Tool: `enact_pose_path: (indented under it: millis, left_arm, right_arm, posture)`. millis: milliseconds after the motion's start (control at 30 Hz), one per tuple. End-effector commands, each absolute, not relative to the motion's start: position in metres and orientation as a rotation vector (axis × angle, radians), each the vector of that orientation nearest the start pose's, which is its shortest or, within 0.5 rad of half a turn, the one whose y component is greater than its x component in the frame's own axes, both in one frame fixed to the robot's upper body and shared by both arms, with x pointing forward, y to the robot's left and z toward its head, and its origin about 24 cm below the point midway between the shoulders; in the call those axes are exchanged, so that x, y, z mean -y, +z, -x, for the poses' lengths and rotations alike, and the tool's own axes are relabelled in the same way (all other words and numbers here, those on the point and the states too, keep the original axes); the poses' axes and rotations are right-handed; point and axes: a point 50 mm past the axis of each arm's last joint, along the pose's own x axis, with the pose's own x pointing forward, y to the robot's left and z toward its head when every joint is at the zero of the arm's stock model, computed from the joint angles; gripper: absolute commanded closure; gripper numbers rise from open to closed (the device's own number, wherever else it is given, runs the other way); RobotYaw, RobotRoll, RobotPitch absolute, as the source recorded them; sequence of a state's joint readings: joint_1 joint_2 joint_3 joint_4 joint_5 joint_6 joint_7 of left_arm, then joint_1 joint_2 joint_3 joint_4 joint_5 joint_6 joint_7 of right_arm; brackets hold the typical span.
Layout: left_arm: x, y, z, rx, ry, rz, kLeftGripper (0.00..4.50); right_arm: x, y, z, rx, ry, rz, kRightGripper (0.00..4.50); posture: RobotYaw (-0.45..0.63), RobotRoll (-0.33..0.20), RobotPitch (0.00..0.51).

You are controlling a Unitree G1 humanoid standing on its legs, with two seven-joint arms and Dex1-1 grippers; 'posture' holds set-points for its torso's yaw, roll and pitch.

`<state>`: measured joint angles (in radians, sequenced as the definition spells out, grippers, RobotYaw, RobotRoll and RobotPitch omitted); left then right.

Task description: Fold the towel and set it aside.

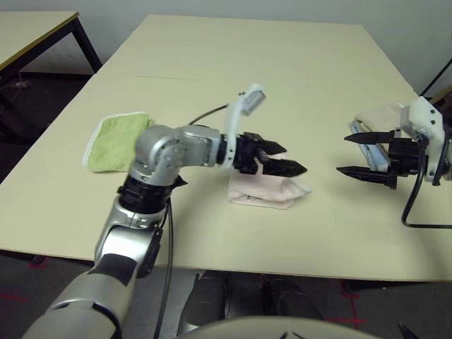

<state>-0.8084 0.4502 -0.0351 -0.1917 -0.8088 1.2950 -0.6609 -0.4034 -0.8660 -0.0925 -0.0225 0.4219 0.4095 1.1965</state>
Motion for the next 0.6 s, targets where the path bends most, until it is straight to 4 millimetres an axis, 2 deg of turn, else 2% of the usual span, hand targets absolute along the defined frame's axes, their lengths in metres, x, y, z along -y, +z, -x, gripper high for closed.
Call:
enact_pose_path:
  millis: [33,167,267,300,433,600]
  left_arm:
    - [-0.124,0.207,-0.291,-0.306,-1.142,0.047,0.04]
    - [-0.146,0.191,-0.295,-0.242,-1.061,-0.035,0.04]
    - [-0.149,0.183,-0.292,-0.244,-1.083,-0.034,0.64]
    - [-0.150,0.182,-0.292,-0.236,-1.082,-0.059,0.97]
    - [-0.152,0.178,-0.294,-0.225,-1.085,-0.135,2.39]
    - [-0.143,0.170,-0.294,-0.238,-1.127,-0.157,4.13]
  right_arm:
    - [0.222,0.188,-0.282,-0.115,1.080,0.321,0.00]
    - [0.194,0.189,-0.287,-0.055,1.132,0.242,0.00]
    - [0.180,0.189,-0.291,-0.030,1.166,0.234,0.00]
    - [0.176,0.189,-0.293,-0.032,1.180,0.224,0.00]
    - [0.161,0.191,-0.294,-0.011,1.256,0.237,0.95]
    - [0.158,0.178,-0.292,-0.049,1.296,0.268,2.88]
  posture:
    - [0.16,0.000,0.113]
    - [0.16,0.000,0.111]
    - [0.17,0.000,0.111]
    - [0.17,0.000,0.113]
    - [0.17,0.000,0.115]
    - [0.18,0.000,0.112]
